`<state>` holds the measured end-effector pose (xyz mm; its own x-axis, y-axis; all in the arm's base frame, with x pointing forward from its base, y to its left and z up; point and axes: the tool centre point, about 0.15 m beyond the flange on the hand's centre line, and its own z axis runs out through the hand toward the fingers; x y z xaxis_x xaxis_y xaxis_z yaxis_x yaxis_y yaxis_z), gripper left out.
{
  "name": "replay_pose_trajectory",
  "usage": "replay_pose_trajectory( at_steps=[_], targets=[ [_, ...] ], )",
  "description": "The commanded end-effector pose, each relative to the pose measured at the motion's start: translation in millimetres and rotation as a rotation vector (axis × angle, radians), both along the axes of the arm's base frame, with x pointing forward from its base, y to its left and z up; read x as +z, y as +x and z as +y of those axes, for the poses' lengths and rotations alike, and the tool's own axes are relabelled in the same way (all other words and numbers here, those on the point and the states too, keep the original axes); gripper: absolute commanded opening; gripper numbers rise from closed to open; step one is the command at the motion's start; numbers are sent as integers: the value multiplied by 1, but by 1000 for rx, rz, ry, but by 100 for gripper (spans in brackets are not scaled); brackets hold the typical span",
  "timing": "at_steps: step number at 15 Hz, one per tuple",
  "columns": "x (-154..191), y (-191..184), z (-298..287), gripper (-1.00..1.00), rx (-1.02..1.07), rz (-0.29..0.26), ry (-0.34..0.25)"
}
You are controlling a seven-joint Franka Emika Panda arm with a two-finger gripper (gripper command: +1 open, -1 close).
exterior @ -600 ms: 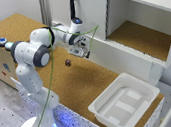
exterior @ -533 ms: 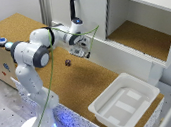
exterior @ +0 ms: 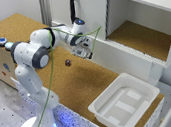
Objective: Grasp the purple block
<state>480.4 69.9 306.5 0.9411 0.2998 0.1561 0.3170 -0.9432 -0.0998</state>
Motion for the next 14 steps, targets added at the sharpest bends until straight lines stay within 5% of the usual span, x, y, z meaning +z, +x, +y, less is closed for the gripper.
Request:
replay_pose_trajectory(
  at_steps=[1, 7, 14],
  targets=[
    [2, -11, 48, 100, 65, 5, -43],
    [-15, -60, 119, 100, 169, 55, -80],
    [-52, -55, 88, 100, 131, 92, -129]
  ],
)
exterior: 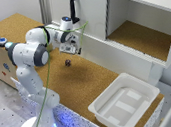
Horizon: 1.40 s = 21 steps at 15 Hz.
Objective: Grasp the purple block
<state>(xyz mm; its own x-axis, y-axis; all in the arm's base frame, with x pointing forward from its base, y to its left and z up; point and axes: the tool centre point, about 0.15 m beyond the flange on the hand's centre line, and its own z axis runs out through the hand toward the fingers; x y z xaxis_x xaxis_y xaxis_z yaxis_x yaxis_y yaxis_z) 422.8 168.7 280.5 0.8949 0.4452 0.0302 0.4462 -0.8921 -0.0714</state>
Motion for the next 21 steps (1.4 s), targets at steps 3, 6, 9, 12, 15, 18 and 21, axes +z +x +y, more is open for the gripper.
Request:
replay_pose_trajectory(
  at_steps=[3, 6, 9, 12, 15, 18, 21],
  targets=[
    [-39, 13, -15, 100, -37, -25, -49],
    [-49, 26, -7, 100, -44, -43, -50],
    [-57, 34, -2, 100, -26, -29, -62],
    [-65, 36, 4, 100, -2, -18, -70],
    [-73, 35, 11, -100, 15, 3, -63],
    [-80, 34, 16, -100, 23, 19, -65],
    [-81, 34, 17, -100, 23, 23, -77]
  ],
)
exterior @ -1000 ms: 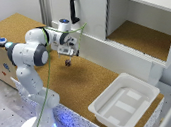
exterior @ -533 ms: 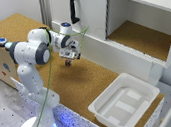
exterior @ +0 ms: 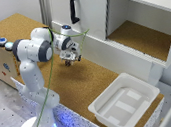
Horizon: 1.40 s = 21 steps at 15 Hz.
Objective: Grasp the purple block
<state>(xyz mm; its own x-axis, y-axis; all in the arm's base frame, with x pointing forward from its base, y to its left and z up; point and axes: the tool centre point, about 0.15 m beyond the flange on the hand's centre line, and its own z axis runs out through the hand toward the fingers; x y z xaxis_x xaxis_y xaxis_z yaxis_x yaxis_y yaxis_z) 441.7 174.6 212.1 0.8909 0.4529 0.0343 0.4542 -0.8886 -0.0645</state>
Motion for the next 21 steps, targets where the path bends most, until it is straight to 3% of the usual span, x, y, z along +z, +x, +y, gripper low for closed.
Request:
replay_pose_trajectory(
  at_steps=[1, 7, 11, 13, 16, 18, 21],
  targets=[
    [-11, 15, 10, -100, 13, 30, -77],
    [-4, 15, -2, -100, -15, 21, -117],
    [25, 17, -8, -100, -89, -18, -100],
    [41, 16, -16, -100, -207, -36, -74],
    [38, 11, -24, -100, -396, 17, -129],
    [29, 10, -27, -100, -530, 43, -124],
    [16, 10, -30, -100, -864, 56, -43]
  ],
)
